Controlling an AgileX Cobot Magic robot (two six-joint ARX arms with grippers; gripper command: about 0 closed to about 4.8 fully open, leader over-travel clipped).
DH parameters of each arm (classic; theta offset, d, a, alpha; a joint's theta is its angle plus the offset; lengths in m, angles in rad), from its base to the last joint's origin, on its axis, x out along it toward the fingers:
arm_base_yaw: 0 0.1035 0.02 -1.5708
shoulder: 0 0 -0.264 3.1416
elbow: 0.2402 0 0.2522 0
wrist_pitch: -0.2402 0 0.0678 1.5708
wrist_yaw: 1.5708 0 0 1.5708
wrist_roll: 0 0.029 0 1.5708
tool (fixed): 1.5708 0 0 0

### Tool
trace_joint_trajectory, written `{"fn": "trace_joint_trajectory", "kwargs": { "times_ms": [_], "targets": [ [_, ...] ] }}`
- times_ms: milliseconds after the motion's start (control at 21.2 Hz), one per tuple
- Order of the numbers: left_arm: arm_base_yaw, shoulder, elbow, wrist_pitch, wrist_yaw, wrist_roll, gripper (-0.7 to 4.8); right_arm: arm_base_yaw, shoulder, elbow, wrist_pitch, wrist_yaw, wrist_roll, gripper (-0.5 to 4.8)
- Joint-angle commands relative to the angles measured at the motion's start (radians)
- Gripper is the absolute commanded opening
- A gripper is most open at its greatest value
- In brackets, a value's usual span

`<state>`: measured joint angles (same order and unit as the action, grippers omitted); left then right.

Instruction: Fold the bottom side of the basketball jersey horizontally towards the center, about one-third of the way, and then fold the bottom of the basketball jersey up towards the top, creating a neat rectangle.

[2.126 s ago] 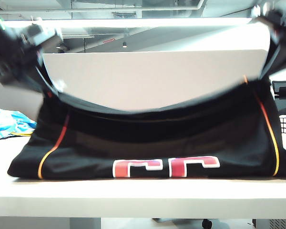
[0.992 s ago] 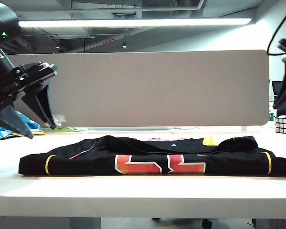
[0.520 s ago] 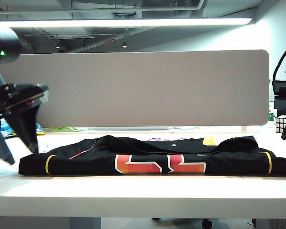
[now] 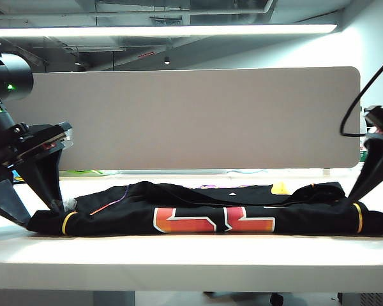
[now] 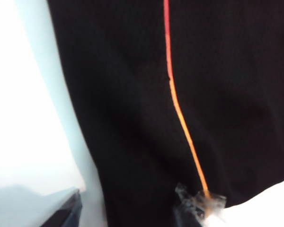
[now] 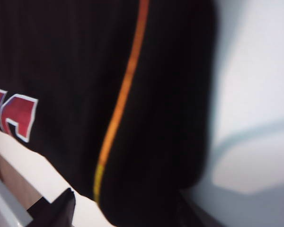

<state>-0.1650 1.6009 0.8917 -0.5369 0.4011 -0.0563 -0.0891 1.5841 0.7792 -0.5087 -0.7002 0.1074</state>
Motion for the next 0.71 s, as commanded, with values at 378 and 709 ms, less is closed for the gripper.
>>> {"fn": "trace_joint_trajectory", "kwargs": {
  "times_ms": [378, 709],
  "targets": [
    [-0.002, 0.014, -0.079, 0.034, 0.114, 0.002, 1.01, 0.082, 0.026, -0.013, 0.054, 0.054, 0.046, 0.84],
    [-0.002, -0.036, -0.09, 0.024, 0.161, 0.004, -0.06, 0.086, -0.045, -0.016, -0.021, 0.05, 0.0, -0.02]
  ]
}}
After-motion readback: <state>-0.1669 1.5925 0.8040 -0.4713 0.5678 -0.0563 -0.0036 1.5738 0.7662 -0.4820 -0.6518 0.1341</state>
